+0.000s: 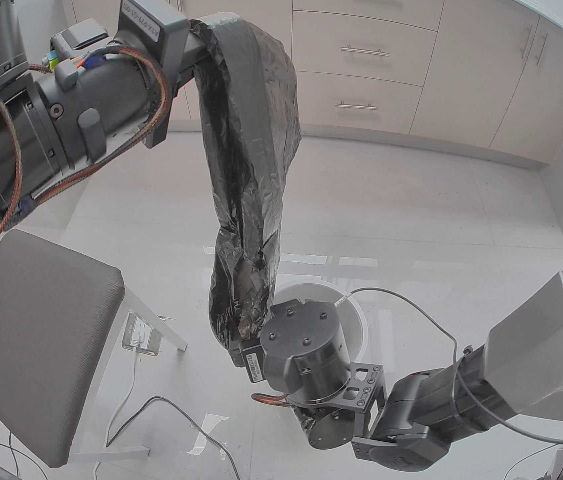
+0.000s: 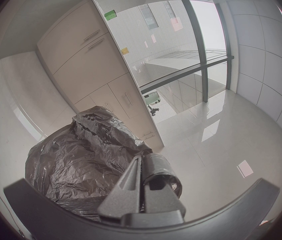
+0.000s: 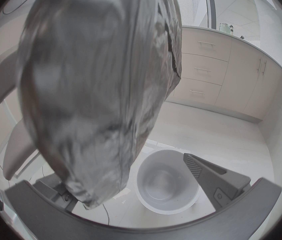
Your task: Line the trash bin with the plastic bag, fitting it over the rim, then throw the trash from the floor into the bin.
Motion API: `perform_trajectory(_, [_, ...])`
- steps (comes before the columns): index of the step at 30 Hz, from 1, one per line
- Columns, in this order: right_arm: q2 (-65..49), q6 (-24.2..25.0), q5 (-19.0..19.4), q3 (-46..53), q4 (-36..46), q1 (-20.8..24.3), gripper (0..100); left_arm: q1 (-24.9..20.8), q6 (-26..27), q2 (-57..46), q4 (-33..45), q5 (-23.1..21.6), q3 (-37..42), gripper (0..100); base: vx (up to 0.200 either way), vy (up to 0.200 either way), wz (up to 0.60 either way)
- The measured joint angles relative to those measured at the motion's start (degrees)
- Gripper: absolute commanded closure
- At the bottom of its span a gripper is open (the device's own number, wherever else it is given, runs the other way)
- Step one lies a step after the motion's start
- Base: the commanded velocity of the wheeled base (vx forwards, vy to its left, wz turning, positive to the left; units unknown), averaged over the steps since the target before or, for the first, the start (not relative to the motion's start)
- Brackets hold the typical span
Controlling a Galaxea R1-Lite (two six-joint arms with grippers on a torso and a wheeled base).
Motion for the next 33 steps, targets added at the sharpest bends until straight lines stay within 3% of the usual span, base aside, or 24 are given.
perform_trajectory(11, [3.01, 0.16, 0.12, 0.02, -0.07, -1.39, 0, 0.05, 0.00, -0.15, 0.00, 0.18, 0.00, 100, 0.000, 0.000, 0.00])
perform_trajectory(12, [3.04, 0.13, 0.12, 0.02, -0.07, -1.50, 100, 0.05, 0.00, -0.15, 0.00, 0.18, 0.00, 100, 0.000, 0.000, 0.00])
perform_trajectory(26, [1.91, -1.07, 1.32, 3.88, -5.34, -2.71, 100, 0.18, -0.12, -0.41, -0.26, -0.04, 0.56, 100, 0.000, 0.000, 0.00])
perform_trajectory(33, [-4.33, -3.64, 10.46, 9.92, -6.89, -5.05, 100, 0.44, -0.11, -1.11, -0.48, -0.23, 2.60, 100, 0.000, 0.000, 0.00])
